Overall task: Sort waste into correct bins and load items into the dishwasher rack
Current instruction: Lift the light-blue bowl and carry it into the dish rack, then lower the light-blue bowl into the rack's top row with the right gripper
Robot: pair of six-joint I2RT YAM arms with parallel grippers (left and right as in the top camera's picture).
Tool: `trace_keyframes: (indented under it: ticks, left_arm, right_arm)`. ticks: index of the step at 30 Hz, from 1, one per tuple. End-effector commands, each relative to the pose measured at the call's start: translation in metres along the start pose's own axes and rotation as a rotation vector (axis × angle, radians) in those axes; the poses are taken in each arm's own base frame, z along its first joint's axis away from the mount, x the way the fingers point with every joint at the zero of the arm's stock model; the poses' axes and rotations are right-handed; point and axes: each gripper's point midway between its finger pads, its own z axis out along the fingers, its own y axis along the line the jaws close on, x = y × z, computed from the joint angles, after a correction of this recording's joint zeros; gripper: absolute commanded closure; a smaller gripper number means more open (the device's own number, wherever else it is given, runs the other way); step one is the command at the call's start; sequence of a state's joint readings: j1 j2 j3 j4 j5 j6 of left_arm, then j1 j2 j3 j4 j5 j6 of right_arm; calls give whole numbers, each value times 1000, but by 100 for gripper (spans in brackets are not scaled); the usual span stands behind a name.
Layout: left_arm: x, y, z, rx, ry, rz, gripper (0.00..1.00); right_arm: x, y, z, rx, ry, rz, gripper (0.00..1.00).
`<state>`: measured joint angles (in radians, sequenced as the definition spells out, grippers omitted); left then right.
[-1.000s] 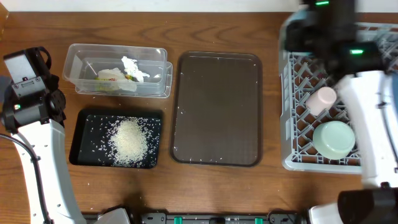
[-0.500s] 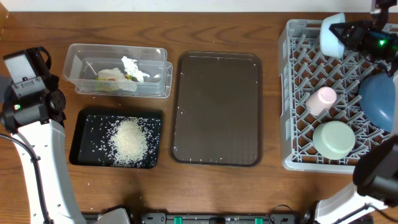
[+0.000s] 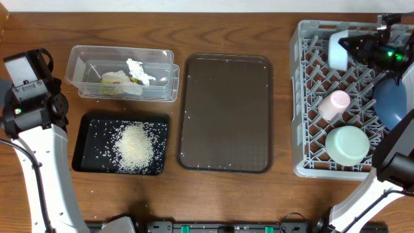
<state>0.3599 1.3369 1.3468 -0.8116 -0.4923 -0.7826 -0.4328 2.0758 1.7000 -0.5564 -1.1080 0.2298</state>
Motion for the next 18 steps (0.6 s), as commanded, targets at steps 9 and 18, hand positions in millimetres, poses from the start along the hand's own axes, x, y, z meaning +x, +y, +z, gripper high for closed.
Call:
trace_keyframes:
  ticks: [9, 18]
  left_arm:
    - [-1, 1, 1, -6, -1, -6, 5]
    - [-1, 1, 1, -6, -1, -6, 5]
  right_arm:
    - [0, -13, -7, -18, -6, 15, 99]
    - [-3, -20, -17, -7, -23, 36, 90]
